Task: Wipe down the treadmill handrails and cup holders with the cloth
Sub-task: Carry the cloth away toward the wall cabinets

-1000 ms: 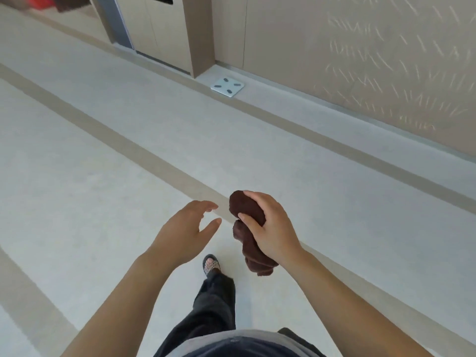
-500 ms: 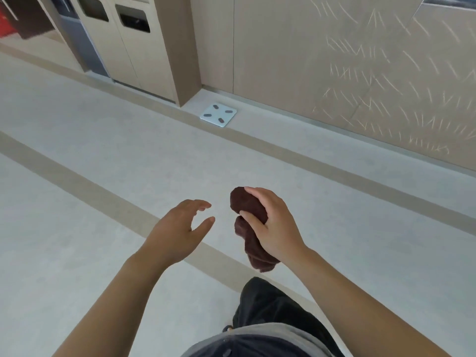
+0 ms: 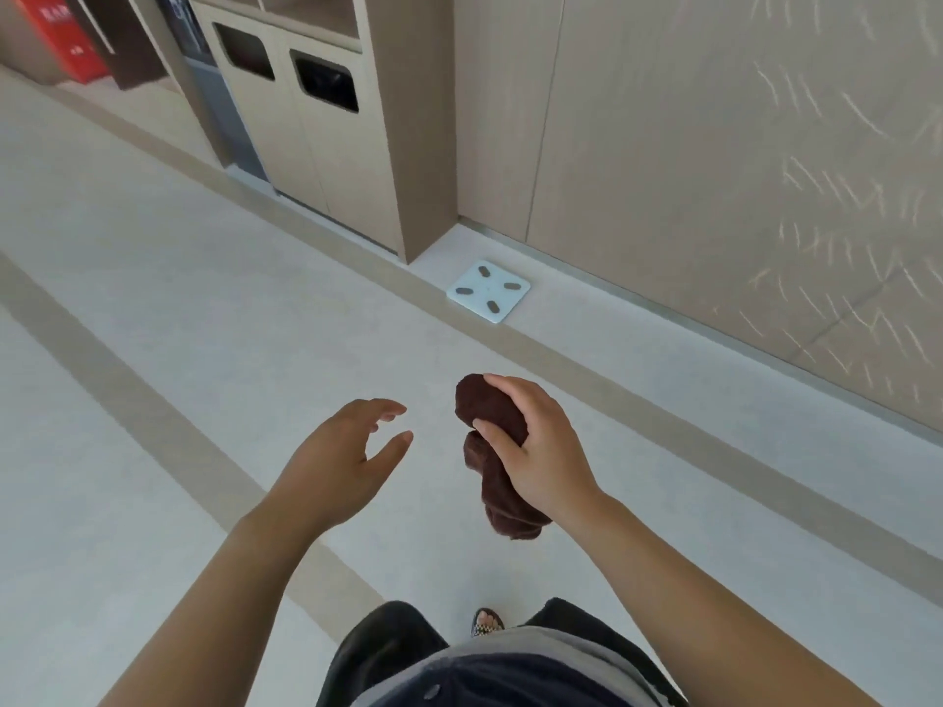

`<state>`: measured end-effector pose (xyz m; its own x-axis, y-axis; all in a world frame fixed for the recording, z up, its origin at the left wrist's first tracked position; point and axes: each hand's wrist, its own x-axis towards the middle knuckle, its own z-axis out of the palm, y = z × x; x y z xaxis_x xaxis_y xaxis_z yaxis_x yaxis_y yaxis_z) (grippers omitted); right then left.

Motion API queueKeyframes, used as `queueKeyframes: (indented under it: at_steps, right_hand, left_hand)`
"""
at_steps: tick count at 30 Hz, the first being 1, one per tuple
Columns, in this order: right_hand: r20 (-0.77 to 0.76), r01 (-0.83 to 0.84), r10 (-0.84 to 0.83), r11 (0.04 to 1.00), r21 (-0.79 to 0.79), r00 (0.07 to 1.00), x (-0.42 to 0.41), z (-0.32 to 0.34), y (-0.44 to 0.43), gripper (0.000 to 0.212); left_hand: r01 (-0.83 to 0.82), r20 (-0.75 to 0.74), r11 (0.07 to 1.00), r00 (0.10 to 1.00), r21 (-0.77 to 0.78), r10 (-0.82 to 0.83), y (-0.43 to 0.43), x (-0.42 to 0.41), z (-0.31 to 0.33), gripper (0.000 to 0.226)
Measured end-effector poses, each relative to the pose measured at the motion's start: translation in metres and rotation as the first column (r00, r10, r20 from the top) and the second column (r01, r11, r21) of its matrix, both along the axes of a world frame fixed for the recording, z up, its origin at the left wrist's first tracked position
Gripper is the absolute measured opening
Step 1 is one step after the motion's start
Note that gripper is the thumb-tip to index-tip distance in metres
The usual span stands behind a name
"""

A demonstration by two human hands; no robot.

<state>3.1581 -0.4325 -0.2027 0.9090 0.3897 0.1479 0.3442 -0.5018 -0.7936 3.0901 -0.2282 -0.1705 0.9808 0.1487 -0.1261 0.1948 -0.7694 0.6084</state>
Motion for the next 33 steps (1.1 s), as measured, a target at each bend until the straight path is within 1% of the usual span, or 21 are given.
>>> queueKeyframes:
  at_steps: [3, 6, 9, 14, 17, 19, 23, 29, 33]
  right_hand:
    - [-0.029, -0.085, 0.085, 0.996, 0.017, 0.996, 0.066, 0.0, 0.05, 0.04]
    - [-0.022, -0.17, 0.17, 0.985, 0.014, 0.985, 0.133, -0.006, 0.105, 0.04]
    - [-0.026, -0.194, 0.195, 0.981, 0.013, 0.981, 0.204, -0.013, 0.165, 0.04]
    - [-0.015, -0.182, 0.183, 0.983, 0.018, 0.983, 0.315, -0.003, 0.257, 0.04]
    - [0.02, -0.16, 0.16, 0.987, 0.014, 0.987, 0.379, 0.009, 0.302, 0.04]
    - [0.031, -0.142, 0.141, 0.99, 0.02, 0.99, 0.417, 0.013, 0.325, 0.04]
    - [-0.022, -0.099, 0.1, 0.994, 0.04, 0.995, 0.489, 0.007, 0.368, 0.04]
    - [-0.041, -0.111, 0.113, 0.992, 0.053, 0.993, 0.625, -0.016, 0.451, 0.04]
    - [-0.048, -0.132, 0.135, 0.99, 0.057, 0.99, 0.719, -0.011, 0.504, 0.039]
  left_hand:
    - [-0.069, 0.004, 0.998, 0.998, -0.008, 0.069, 0.041, 0.053, -0.003, 0.034]
    - [-0.125, 0.01, 0.992, 0.992, -0.014, 0.125, 0.087, 0.11, -0.011, 0.033]
    - [-0.135, 0.022, 0.991, 0.991, -0.012, 0.135, 0.14, 0.179, -0.018, 0.033]
    - [-0.096, 0.03, 0.995, 0.995, 0.034, 0.095, 0.236, 0.298, -0.004, 0.034]
    - [-0.096, 0.057, 0.995, 0.994, 0.037, 0.094, 0.281, 0.368, 0.006, 0.035]
    - [-0.075, 0.041, 0.997, 0.996, 0.031, 0.074, 0.302, 0.409, 0.01, 0.037]
    - [-0.026, -0.03, 0.999, 0.999, 0.038, 0.027, 0.346, 0.481, 0.007, 0.039]
    - [-0.053, -0.031, 0.995, 0.998, 0.087, 0.056, 0.429, 0.617, -0.004, 0.039]
    - [-0.056, -0.069, 0.993, 0.996, 0.1, 0.063, 0.479, 0.704, 0.005, 0.039]
